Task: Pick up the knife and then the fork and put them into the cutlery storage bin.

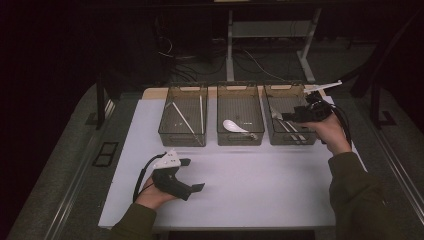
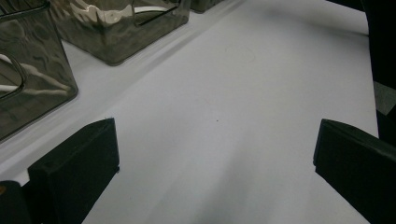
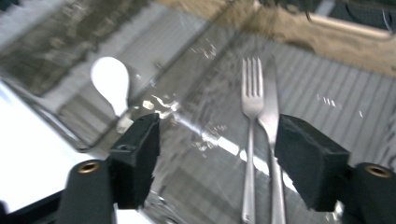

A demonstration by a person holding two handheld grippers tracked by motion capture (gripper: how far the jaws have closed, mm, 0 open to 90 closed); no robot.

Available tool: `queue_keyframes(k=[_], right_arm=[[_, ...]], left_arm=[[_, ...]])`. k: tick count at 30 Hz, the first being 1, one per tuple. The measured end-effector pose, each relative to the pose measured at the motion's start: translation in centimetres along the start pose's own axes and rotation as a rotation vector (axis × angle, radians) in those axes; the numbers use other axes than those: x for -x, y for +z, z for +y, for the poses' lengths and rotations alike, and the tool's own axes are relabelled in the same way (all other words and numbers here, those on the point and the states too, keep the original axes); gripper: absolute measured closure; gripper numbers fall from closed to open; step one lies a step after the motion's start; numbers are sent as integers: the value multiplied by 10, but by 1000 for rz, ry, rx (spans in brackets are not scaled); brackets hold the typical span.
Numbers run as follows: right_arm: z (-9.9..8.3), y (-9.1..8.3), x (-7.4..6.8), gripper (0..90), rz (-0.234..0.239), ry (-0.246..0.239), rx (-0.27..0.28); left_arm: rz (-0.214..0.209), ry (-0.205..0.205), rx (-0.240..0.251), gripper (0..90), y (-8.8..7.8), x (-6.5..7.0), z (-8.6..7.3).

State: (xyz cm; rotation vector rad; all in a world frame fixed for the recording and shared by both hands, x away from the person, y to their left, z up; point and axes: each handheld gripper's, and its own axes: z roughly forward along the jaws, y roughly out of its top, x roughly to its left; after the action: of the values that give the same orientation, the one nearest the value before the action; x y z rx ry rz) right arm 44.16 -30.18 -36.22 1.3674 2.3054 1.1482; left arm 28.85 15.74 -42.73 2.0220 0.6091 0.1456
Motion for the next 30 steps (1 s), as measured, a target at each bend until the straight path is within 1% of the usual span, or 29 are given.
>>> queue_keyframes(k=[3,4,6,8,14,16,17,18,20,24,25,28,30], right_arm=[[-6,-8,-10,251,44,-22,47],[-8,-9,-14,243,46,-31,54],[-14,-12,-24,194,36,-63,70],[-20,-14,-33,181,37,-86,76],[-38,-20,-54,166,66,-115,116],[-45,-22,-60,166,81,-125,119],[-47,-22,-63,165,85,-134,120],[-50,-23,-66,165,78,-142,122],[-57,-24,-70,165,87,-153,137],[-67,-29,-78,165,82,-165,164],[-70,-30,-80,165,79,-162,171],[-81,-32,-83,165,100,-170,175],[-89,-32,-86,165,103,-181,175]], left_arm=[[2,0,0,0,-1,0,0],[4,-1,-1,0,-1,0,0],[2,-2,3,0,-2,0,0],[3,2,3,0,-3,0,0],[4,0,4,0,-5,0,-1],[3,2,2,0,-5,0,-1],[3,5,2,0,-6,0,-1],[4,4,4,0,-6,0,-1],[6,4,6,0,-8,-1,-1],[10,-1,8,0,-11,-2,-2],[12,-3,10,0,-11,-2,-3],[12,0,10,0,-12,-2,-3],[13,-2,10,0,-12,-2,-3]])
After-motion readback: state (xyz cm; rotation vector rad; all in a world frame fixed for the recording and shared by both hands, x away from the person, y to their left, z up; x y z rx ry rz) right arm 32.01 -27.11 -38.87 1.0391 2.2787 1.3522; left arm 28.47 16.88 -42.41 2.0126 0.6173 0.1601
